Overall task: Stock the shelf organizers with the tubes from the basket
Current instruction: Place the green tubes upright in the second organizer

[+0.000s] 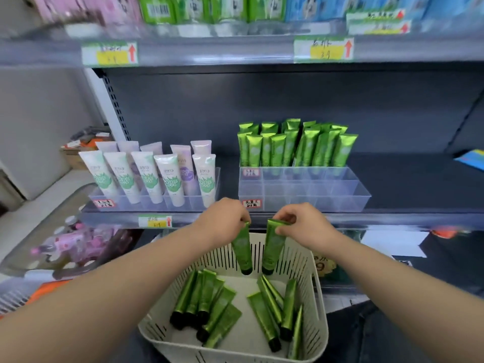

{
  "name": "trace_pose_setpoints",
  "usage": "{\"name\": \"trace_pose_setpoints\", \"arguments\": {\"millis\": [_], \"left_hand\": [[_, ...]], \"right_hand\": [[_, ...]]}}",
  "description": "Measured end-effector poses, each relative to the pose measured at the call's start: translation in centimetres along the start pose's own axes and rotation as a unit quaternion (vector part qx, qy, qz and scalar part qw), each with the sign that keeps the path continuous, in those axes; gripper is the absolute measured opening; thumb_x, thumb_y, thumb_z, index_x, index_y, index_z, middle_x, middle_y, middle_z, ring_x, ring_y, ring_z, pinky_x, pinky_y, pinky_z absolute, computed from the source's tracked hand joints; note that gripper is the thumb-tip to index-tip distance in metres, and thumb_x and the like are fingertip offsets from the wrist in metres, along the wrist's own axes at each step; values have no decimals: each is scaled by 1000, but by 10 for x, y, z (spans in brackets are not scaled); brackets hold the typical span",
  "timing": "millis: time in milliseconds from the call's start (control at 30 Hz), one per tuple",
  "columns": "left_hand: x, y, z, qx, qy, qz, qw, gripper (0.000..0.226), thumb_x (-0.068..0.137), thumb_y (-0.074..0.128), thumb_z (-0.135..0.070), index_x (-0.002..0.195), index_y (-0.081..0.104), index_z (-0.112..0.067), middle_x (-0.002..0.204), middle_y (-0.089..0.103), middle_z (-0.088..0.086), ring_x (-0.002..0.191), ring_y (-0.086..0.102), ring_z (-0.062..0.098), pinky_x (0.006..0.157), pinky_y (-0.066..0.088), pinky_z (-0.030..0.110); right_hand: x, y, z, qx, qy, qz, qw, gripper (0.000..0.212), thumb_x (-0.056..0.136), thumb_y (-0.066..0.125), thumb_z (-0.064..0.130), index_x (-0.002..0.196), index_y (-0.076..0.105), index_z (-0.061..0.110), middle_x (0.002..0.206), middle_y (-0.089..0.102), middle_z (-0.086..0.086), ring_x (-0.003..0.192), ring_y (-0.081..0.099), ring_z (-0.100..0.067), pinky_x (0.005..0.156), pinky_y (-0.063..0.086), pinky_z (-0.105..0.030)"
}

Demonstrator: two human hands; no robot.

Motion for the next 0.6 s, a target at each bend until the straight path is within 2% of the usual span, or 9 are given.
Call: {"name": "trace_pose_setpoints", "arguments": {"millis": [133,233,400,600], "left_hand": [[12,-27,-5,20,4,-34,999,26,89,50,-12,101,72,-17,100,69,6,89,61,24,77,49,33],[24,-51,-6,30,-4,-67,997,28,87,47,-10,96,72,-17,98,67,7,92,60,28,79,49,35],[47,-86,-6,45,1,-120,992,27,89,45,-9,102,69,-14,102,66,9,97,58,29,81,48,38],[74,-116,-5,90,21,-190,977,31,93,44,-13,114,66,-20,111,62,7,104,56,28,78,40,30]], "right_hand": [[11,-20,13,16,-22,-23,999,27,77,72,11,66,61,34,68,62,15,67,55,2,57,37,-16],[22,-35,26,28,-45,-39,998,29,78,71,10,66,59,33,67,59,17,66,53,1,60,37,-17],[44,-64,48,40,-87,-65,993,19,80,70,8,76,63,26,68,56,18,63,47,5,57,33,-13],[73,-93,64,42,-121,-107,986,18,79,70,8,81,64,25,71,55,20,65,48,7,60,36,-10]]}}
Point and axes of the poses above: each hand's wrist, its own x-axis towards the middle knuckle, its own y-axis out of the palm, z = x × y, the point moved 6 cm from there along x, towards the middle knuckle
